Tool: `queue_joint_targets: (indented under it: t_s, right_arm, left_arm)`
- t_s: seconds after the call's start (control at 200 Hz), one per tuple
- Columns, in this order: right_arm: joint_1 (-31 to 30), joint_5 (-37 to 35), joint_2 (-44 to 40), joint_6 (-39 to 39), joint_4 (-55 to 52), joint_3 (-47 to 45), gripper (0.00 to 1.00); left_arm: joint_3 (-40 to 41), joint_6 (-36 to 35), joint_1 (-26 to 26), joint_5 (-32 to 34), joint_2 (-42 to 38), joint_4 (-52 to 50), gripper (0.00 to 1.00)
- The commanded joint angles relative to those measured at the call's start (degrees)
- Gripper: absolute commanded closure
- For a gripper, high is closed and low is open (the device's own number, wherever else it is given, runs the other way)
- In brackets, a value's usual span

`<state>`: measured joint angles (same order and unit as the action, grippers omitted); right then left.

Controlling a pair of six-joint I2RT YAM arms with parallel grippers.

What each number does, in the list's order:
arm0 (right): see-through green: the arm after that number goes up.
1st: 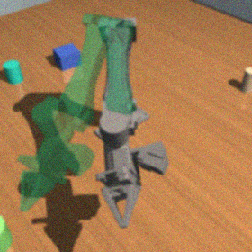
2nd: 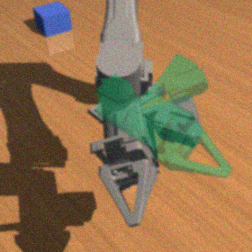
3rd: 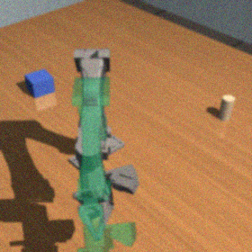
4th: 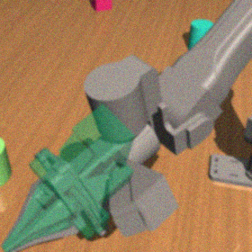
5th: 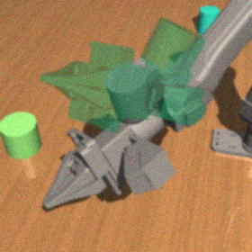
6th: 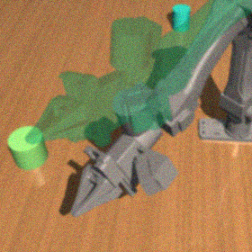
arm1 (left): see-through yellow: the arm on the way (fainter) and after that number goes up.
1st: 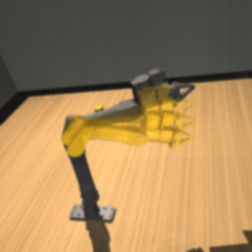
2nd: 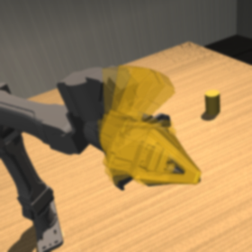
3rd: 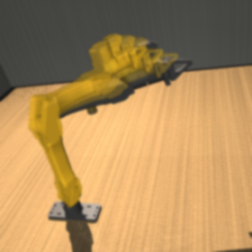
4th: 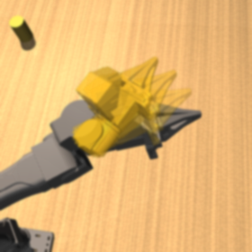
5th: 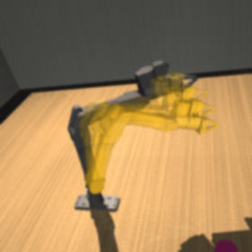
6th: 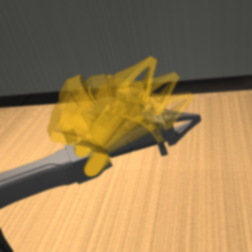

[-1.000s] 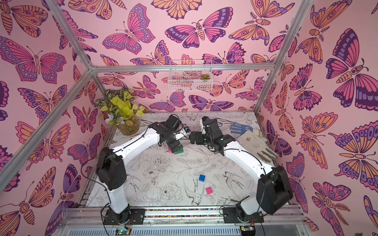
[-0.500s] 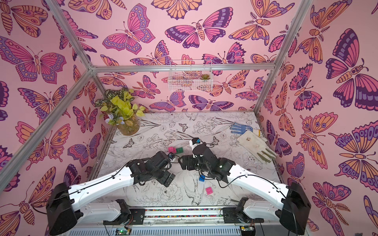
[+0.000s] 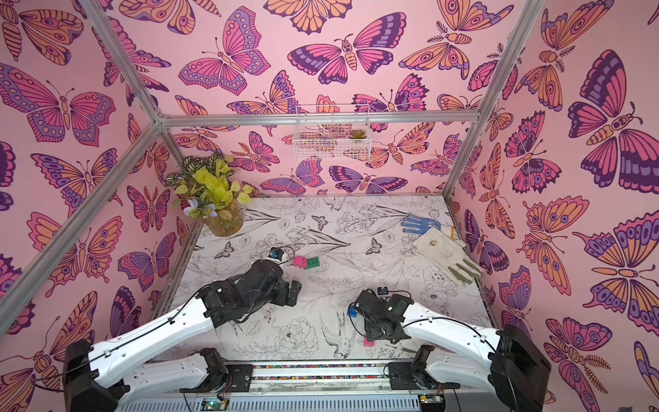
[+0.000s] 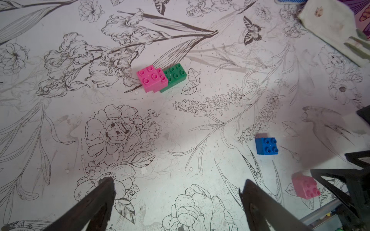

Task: Assemble the letter v with lego
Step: Pick up the lego brick from the center of the board.

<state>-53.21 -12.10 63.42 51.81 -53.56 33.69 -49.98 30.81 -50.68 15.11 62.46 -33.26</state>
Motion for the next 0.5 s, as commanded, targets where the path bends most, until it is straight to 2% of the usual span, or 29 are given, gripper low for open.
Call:
queue_joint_targets:
  t_s: [0.0,0.265,0.406,0.496]
  right_arm:
    - [-1.3,-1.0,-1.9,0.9,-1.8,-0.1,0.13]
    - [-3.2,-0.2,-13.9,7.8,-1.1,-1.6,0.18]
    - [-7.0,-0.7,-8.4,11.3,-3.4,0.8,0.19]
    - [-9.5,0.0,-2.1,12.7,-0.5,2.0,0.19]
  left_arm:
    - [-0.8,1.4,-0.1,1.9,0.3,-0.7,0.00]
    - [0.5,1.0,-0.1,3.2,-2.5,-0.3,0.00]
    - [-0.1,0.5,-0.1,3.2,-2.0,-0.3,0.00]
    - [-0.5,0.4,-0.1,2.7,-0.4,-0.3,0.00]
